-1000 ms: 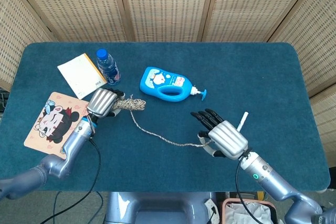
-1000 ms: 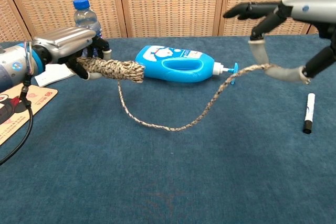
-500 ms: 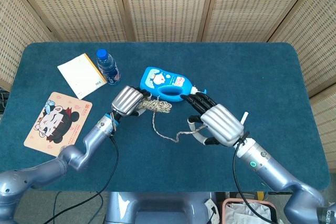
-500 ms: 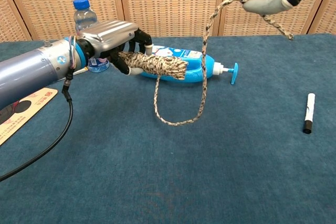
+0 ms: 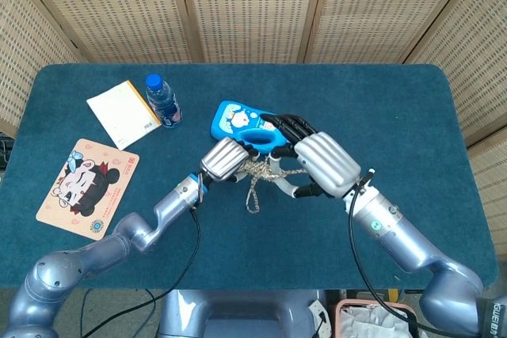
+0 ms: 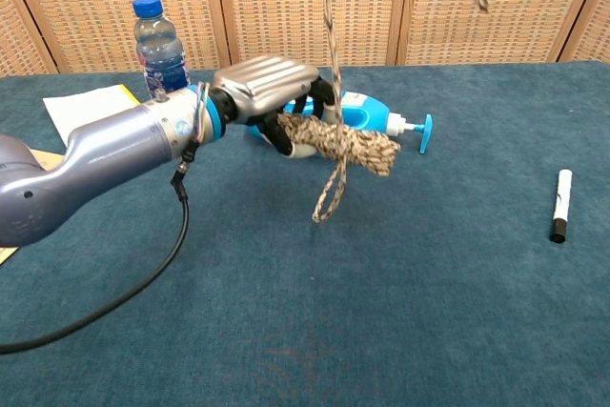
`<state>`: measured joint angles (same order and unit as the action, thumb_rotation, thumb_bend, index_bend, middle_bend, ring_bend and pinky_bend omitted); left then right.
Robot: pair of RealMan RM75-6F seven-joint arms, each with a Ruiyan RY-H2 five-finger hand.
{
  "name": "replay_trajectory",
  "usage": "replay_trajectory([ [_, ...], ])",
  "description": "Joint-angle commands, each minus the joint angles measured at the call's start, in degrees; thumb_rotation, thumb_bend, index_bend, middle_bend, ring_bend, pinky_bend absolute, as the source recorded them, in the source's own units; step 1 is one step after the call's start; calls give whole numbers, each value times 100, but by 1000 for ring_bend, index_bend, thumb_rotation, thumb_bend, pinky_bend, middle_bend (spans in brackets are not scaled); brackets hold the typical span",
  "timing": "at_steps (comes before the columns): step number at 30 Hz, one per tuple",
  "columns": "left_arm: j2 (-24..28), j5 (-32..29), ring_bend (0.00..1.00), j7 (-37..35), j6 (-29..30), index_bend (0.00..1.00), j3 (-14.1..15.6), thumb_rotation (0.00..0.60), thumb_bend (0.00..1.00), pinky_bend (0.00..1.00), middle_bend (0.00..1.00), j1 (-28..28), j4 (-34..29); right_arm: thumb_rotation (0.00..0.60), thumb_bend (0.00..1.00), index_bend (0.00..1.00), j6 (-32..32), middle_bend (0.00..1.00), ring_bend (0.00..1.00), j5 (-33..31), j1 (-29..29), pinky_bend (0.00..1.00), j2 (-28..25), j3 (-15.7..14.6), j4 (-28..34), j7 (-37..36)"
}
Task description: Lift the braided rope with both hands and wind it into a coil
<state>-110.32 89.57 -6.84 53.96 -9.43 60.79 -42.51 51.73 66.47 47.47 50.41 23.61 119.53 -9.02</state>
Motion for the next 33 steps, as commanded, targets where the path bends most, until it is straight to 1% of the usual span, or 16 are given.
replay_trajectory([
  [1, -224, 226, 553, -344, 190, 750, 208, 600, 595, 658, 587, 78, 347, 600, 471, 694, -289, 24, 0, -1108, 439, 0, -138, 660, -263, -653],
  [3, -314, 348, 565, -533, 362, 754, 302, 600, 595, 667, 597, 96, 554, 600, 471, 694, -308, 34, 0, -1394, 512, 0, -114, 782, -339, -802],
  [6, -442, 433, 572, -844, 452, 757, 416, 600, 594, 672, 603, 119, 822, 600, 471, 696, -268, 43, 0, -1716, 644, 0, -85, 930, -493, -833],
  [10, -523, 537, 572, -1142, 559, 757, 567, 600, 593, 672, 603, 124, 1043, 600, 471, 697, -224, 44, 0, -2162, 831, 0, -14, 1012, -706, -724],
  [14, -471, 680, 572, -1537, 781, 757, 751, 600, 585, 672, 603, 83, 1153, 600, 471, 697, -203, 44, 0, -2561, 961, 0, 110, 921, -1135, -508],
  [19, -337, 907, 572, -2036, 1205, 760, 999, 600, 572, 672, 604, 2, 1275, 600, 471, 697, -300, 44, 0, -2881, 941, 0, 328, 753, -1708, -508],
  [25, -225, 1112, 573, -2559, 1687, 764, 1235, 600, 569, 672, 605, -118, 1398, 600, 471, 697, -486, 44, 0, -2951, 819, 0, 577, 543, -2327, -580],
  [27, -210, 1149, 573, -2625, 1789, 765, 1275, 600, 569, 672, 605, -140, 1429, 600, 471, 697, -539, 45, 0, -2952, 781, 0, 632, 522, -2456, -635],
  [29, -122, 1209, 573, -2775, 2071, 765, 1326, 600, 569, 672, 605, -211, 1412, 600, 471, 697, -667, 44, 0, -2955, 706, 0, 738, 429, -2697, -709],
  [33, 0, 1229, 573, -3006, 2362, 766, 1341, 600, 569, 672, 605, -270, 1372, 600, 471, 697, -922, 45, 0, -2840, 572, 0, 901, 320, -2983, -893],
])
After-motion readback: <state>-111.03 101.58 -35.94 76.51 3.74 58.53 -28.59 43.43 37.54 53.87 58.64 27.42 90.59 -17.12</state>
